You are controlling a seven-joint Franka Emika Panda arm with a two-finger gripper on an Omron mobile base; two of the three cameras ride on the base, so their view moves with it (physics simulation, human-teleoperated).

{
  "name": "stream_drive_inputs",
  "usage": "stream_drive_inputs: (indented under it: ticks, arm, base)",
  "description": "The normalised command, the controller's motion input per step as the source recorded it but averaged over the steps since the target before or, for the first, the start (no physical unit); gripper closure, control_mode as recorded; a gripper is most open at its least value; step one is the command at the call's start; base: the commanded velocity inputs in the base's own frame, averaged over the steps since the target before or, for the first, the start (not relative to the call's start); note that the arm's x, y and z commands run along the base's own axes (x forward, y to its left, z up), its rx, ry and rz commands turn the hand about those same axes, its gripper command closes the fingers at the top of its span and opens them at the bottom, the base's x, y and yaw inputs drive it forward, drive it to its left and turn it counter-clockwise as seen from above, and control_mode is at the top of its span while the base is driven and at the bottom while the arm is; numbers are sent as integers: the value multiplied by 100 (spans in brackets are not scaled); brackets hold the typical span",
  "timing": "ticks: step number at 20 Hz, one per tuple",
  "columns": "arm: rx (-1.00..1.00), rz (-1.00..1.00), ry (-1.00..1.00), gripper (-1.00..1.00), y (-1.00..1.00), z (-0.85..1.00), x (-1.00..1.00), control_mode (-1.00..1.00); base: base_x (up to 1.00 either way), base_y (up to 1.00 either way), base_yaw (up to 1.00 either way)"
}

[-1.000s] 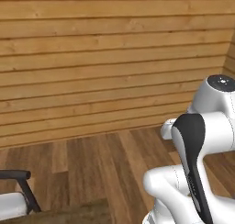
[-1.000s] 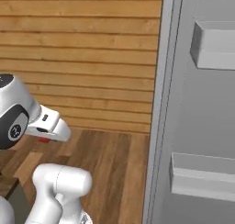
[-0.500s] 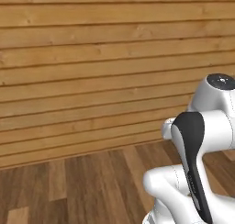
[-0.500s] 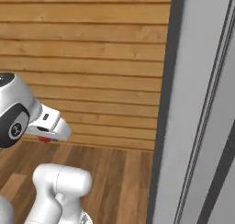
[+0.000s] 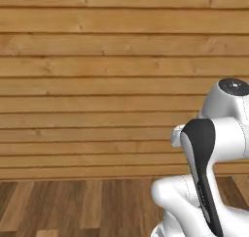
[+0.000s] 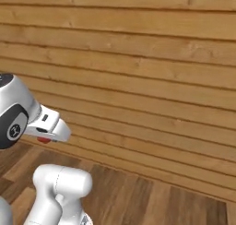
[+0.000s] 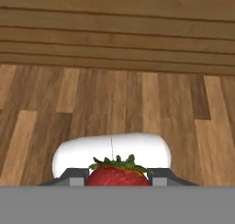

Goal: Take the strawberry from the fridge and place it on top of the pancake, located on the dining counter.

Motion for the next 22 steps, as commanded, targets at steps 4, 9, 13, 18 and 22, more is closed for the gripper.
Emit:
stream_drive_inputs:
  ticks: [4, 9, 13, 18, 22]
  arm:
    - [0, 0, 0, 100, 0, 0, 0, 100]
    - [0, 0, 0, 100, 0, 0, 0, 100]
    - [0, 0, 0, 100, 0, 0, 0, 100]
    - [0, 0, 0, 100, 0, 0, 0, 100]
    - [0, 0, 0, 100, 0, 0, 0, 100]
  base:
    - [100, 19, 60]
    - [100, 7, 69]
    - [100, 0, 77]
    - [85, 0, 88]
    - [80, 0, 87]
